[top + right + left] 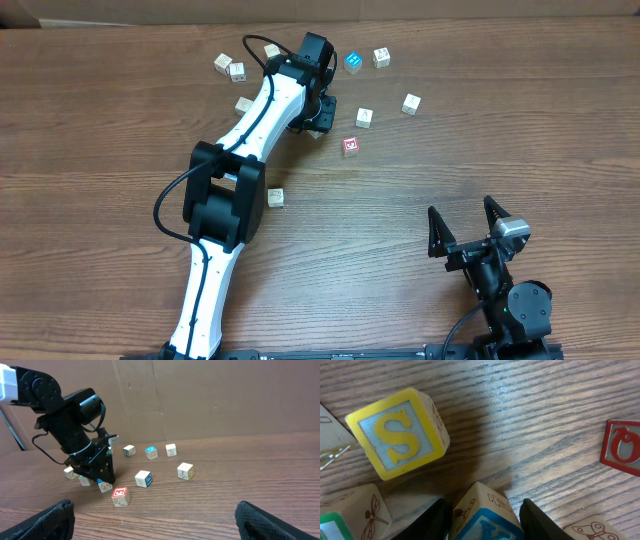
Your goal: Form a horizontal line
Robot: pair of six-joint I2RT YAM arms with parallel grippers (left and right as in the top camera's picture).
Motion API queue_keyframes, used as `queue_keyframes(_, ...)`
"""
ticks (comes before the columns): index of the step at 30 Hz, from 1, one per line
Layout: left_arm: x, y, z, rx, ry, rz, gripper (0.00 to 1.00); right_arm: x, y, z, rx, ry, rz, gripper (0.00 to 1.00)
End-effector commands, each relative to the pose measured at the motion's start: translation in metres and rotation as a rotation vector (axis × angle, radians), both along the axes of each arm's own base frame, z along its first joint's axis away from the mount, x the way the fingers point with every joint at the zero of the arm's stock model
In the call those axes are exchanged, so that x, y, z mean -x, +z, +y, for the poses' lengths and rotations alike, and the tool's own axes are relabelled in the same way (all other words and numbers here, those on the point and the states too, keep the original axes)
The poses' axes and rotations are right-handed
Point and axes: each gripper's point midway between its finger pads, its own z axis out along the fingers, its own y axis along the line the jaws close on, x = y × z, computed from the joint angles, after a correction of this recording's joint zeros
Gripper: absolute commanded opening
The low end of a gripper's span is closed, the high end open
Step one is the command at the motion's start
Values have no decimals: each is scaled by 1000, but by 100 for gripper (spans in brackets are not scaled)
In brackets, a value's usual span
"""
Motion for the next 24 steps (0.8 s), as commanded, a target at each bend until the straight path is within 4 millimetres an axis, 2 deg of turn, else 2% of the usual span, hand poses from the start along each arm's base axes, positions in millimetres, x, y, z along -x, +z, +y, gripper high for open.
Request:
queue_keyframes(1, 7, -11, 0, -6, -21, 34, 37, 0, -2, 0, 1, -1, -4, 100)
queue_keyframes(13, 27, -14, 8, -32, 8, 124, 36, 0, -2, 0, 1, -1, -4, 100)
queue_keyframes(24, 25, -14, 7, -28, 11, 112, 34, 0, -2, 0, 1, -1, -4, 100)
